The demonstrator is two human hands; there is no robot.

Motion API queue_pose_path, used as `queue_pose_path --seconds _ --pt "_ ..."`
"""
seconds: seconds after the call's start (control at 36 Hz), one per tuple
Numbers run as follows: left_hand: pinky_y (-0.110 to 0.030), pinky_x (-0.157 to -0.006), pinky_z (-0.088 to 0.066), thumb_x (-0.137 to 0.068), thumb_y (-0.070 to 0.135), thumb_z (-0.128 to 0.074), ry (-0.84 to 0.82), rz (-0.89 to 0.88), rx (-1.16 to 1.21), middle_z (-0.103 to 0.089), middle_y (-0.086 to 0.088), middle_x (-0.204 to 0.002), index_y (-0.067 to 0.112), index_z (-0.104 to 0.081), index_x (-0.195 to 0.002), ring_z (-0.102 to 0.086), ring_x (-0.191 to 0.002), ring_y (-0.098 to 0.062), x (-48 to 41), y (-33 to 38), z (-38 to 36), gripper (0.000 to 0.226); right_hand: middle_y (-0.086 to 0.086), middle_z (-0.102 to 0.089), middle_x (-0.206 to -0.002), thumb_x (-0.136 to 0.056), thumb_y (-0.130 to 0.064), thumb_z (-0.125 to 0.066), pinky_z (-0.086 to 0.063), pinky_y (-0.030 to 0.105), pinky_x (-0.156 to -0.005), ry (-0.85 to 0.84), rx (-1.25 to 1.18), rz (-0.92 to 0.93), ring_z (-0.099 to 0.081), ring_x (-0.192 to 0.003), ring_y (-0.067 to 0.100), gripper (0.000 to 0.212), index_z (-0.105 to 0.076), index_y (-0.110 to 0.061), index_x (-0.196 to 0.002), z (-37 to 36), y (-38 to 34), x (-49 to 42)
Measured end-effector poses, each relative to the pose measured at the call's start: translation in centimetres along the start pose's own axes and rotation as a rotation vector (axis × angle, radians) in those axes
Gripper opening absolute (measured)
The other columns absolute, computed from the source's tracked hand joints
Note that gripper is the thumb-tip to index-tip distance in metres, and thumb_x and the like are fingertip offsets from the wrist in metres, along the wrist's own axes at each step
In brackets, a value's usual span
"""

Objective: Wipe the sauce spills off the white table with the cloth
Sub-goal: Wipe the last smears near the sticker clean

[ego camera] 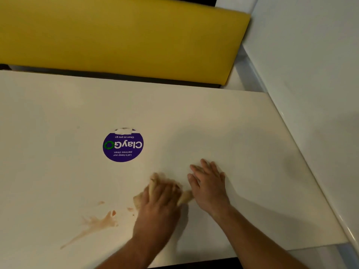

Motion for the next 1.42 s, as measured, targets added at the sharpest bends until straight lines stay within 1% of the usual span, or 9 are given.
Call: queue_pose_path --seconds 0.14,0.25,0.33,0.53,0.75,0.83,0.94,1.17,1.42 --pt "-0.047 -0.105 -0.039 -0.095 0.045 -0.048 0.002 -0.372 -0.006 -0.062 0.002 -0.131 0.026 -0.062 -0.128 -0.052 -0.129 -0.025 1.1 -0.3 0.9 0.041 -0.004 -0.012 -0.162 -0.101 -0.048 -0.029 -0.002 0.053 -0.117 0.009 0.017 -0.011 0.002 -0.148 0.023 0.047 -0.036 -0.037 -0.145 0.0 0.0 0.0" --pt "-0.045 -0.108 -0.038 -0.1 0.053 -0.038 -0.08 -0.435 -0.052 -0.054 0.004 -0.141 0.03 -0.055 -0.137 -0.042 -0.138 -0.023 2.0 -4.2 1.3 0.046 -0.002 -0.014 -0.161 -0.1 -0.049 -0.03 -0.005 0.055 -0.116 0.018 0.034 -0.018 -0.001 -0.148 0.025 0.047 -0.038 -0.036 -0.145 -0.2 -0.6 -0.1" --pt "-0.043 -0.108 -0.03 -0.101 0.052 -0.032 -0.104 -0.343 -0.065 -0.052 0.003 -0.143 0.03 -0.054 -0.137 -0.039 -0.14 -0.024 1.8 -7.5 1.8 0.048 -0.004 -0.014 -0.161 -0.1 -0.05 -0.031 -0.006 0.057 -0.115 -0.003 0.058 -0.014 -0.001 -0.148 0.026 0.047 -0.037 -0.038 -0.145 -0.4 -1.1 -0.2" --pt "-0.051 -0.107 -0.035 -0.102 0.053 -0.022 -0.13 0.032 -0.061 -0.055 -0.003 -0.139 0.023 -0.056 -0.136 -0.041 -0.137 -0.03 1.6 -13.9 3.0 0.057 -0.006 -0.015 -0.161 -0.1 -0.048 -0.033 -0.008 0.056 -0.115 -0.069 0.098 0.118 -0.004 -0.148 0.024 0.047 -0.035 -0.039 -0.146 -1.1 -3.4 -0.1" --pt "-0.057 -0.095 -0.04 -0.095 0.041 -0.037 0.038 0.536 0.001 -0.061 -0.01 -0.128 0.013 -0.064 -0.121 -0.047 -0.126 -0.038 0.1 -11.4 3.1 0.047 -0.007 -0.018 -0.16 -0.1 -0.049 -0.03 -0.007 0.054 -0.116 -0.067 0.066 0.163 -0.004 -0.148 0.019 0.048 -0.035 -0.038 -0.146 -0.2 -3.0 -0.1" --pt "-0.058 -0.1 -0.037 -0.096 0.042 -0.034 0.035 0.627 0.025 -0.057 -0.009 -0.135 0.014 -0.061 -0.127 -0.044 -0.13 -0.037 -1.1 -9.2 2.1 0.05 -0.005 -0.022 -0.159 -0.1 -0.048 -0.031 -0.011 0.054 -0.117 -0.058 0.05 0.167 -0.008 -0.148 0.019 0.047 -0.037 -0.036 -0.145 0.4 -2.3 -0.1" --pt "-0.058 -0.105 -0.035 -0.098 0.044 -0.036 -0.017 0.5 0.008 -0.055 -0.007 -0.139 0.017 -0.059 -0.132 -0.042 -0.135 -0.034 -2.8 -5.3 0.4 0.049 -0.005 -0.024 -0.158 -0.1 -0.048 -0.032 -0.014 0.052 -0.117 -0.056 0.056 0.177 -0.01 -0.147 0.019 0.047 -0.038 -0.035 -0.145 0.8 -1.0 -0.1" --pt "-0.046 -0.106 -0.038 -0.099 0.049 -0.038 -0.048 -0.047 -0.077 -0.058 -0.001 -0.136 0.024 -0.059 -0.132 -0.048 -0.131 -0.028 -2.0 -5.4 1.3 0.047 -0.003 -0.027 -0.158 -0.096 -0.052 -0.024 -0.017 0.055 -0.114 -0.057 0.097 0.196 -0.013 -0.146 0.025 0.052 -0.041 -0.036 -0.143 0.5 -0.7 -0.3" --pt "-0.05 -0.104 -0.042 -0.098 0.052 -0.033 -0.074 0.151 -0.052 -0.055 -0.002 -0.139 0.023 -0.055 -0.136 -0.042 -0.137 -0.029 2.9 -15.2 3.6 0.053 -0.005 -0.02 -0.16 -0.1 -0.049 -0.029 -0.011 0.054 -0.116 -0.086 0.107 0.251 -0.006 -0.148 0.023 0.047 -0.038 -0.037 -0.145 -1.5 -4.6 0.0"
Point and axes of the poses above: each hand's wrist, its own x-axis away from the middle knuckle, its own z-axis out of the back of the hand, y = z × x, the point moved 8 cm from there along -x, towards the middle knuckle
